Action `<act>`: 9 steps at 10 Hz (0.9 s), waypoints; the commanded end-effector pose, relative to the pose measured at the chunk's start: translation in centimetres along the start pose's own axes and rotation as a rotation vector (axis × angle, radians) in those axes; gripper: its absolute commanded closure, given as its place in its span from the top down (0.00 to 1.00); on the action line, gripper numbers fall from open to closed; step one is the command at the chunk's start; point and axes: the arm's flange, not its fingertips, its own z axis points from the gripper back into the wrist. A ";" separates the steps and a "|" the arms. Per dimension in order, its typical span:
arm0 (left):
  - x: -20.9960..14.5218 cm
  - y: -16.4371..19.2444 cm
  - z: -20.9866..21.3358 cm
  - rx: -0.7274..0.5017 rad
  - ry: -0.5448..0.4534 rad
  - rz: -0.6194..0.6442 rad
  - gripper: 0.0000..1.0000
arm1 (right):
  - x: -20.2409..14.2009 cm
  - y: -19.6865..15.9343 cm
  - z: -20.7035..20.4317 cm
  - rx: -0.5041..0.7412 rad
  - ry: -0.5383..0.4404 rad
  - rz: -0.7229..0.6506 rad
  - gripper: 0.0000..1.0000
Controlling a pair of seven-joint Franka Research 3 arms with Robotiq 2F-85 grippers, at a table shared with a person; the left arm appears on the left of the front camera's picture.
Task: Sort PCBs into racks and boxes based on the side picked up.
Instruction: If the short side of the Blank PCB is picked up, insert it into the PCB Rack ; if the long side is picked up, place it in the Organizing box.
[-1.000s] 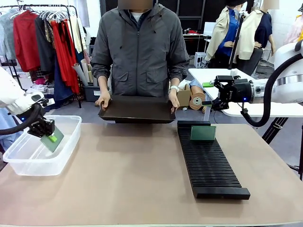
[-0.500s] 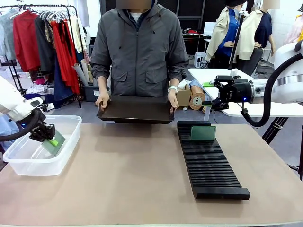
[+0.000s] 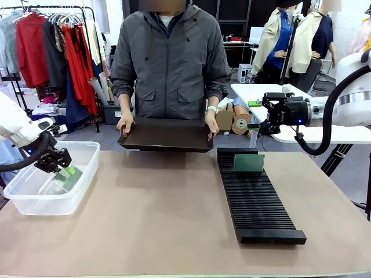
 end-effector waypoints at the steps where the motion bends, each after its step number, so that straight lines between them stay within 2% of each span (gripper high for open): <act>1: 0.0 -0.6 1.4 0.014 -0.016 -0.009 1.00 | 0.0 0.2 0.0 0.000 -0.002 -0.001 1.00; 7: -0.2 -6.6 6.4 0.088 0.007 -0.002 1.00 | 0.0 0.2 0.0 0.000 -0.002 -0.001 1.00; 9: -0.4 -7.1 6.8 0.099 0.014 -0.007 1.00 | 0.0 0.2 0.0 0.000 -0.002 -0.001 1.00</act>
